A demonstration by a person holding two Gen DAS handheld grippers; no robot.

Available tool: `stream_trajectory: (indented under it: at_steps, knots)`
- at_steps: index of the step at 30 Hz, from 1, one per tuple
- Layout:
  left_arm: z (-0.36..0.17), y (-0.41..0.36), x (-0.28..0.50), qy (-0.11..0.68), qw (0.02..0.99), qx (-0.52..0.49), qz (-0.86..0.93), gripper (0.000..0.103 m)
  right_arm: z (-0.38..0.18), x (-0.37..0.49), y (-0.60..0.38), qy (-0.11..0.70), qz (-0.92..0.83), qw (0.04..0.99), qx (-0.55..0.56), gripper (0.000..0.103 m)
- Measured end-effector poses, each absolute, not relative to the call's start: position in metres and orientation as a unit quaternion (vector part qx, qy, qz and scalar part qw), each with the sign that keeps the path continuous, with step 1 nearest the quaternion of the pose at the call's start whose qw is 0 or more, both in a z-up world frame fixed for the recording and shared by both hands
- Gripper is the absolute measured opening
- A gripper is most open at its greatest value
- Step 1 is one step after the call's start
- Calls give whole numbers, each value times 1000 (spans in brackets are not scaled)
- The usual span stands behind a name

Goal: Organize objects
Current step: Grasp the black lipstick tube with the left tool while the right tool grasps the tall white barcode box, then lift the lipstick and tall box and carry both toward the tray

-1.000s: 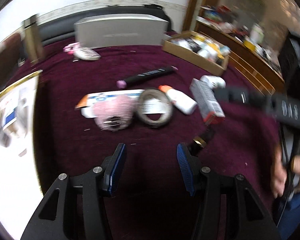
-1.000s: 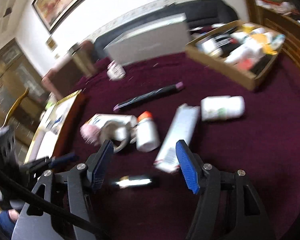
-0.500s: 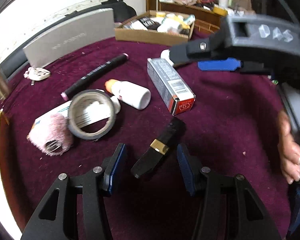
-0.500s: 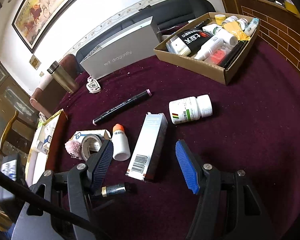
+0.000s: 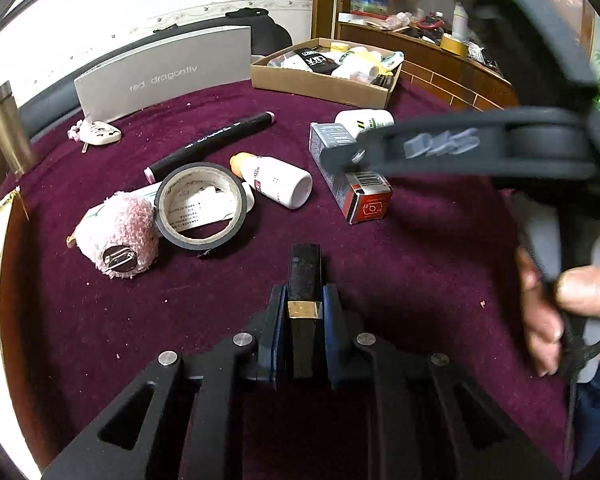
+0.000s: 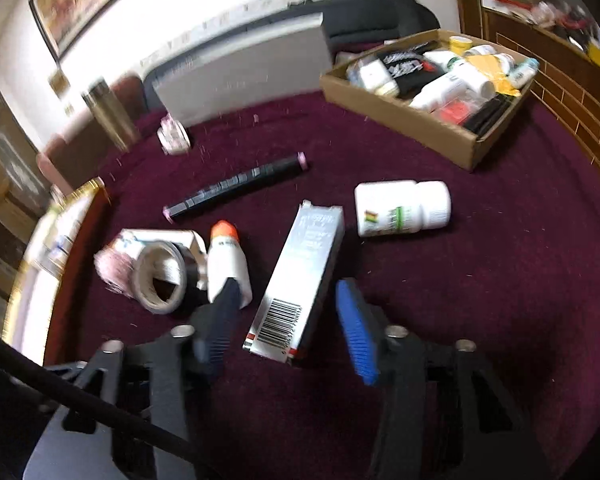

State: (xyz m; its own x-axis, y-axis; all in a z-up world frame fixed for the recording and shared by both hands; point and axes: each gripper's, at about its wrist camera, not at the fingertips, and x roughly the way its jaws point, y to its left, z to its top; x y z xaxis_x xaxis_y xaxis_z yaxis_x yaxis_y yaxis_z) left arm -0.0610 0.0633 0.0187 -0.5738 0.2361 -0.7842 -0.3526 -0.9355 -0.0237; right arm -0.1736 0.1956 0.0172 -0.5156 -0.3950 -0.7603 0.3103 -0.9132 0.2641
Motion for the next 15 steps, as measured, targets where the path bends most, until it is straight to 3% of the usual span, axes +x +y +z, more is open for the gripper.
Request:
stream_trajectory:
  at_steps: [2, 3, 8, 15]
  knots:
    - [19, 66, -60, 78, 163, -429, 885, 14, 10, -181, 184, -20, -870, 181, 458, 34]
    - [19, 66, -60, 78, 163, -429, 885, 14, 9, -184, 180, -8, -872, 172, 459, 24]
    - [18, 61, -64, 62, 173, -434, 882, 14, 4, -185, 183, 27, -883, 132, 450, 24]
    - [19, 56, -67, 53, 172, -429, 885, 14, 16, -172, 206, -24, -889, 159, 428, 24]
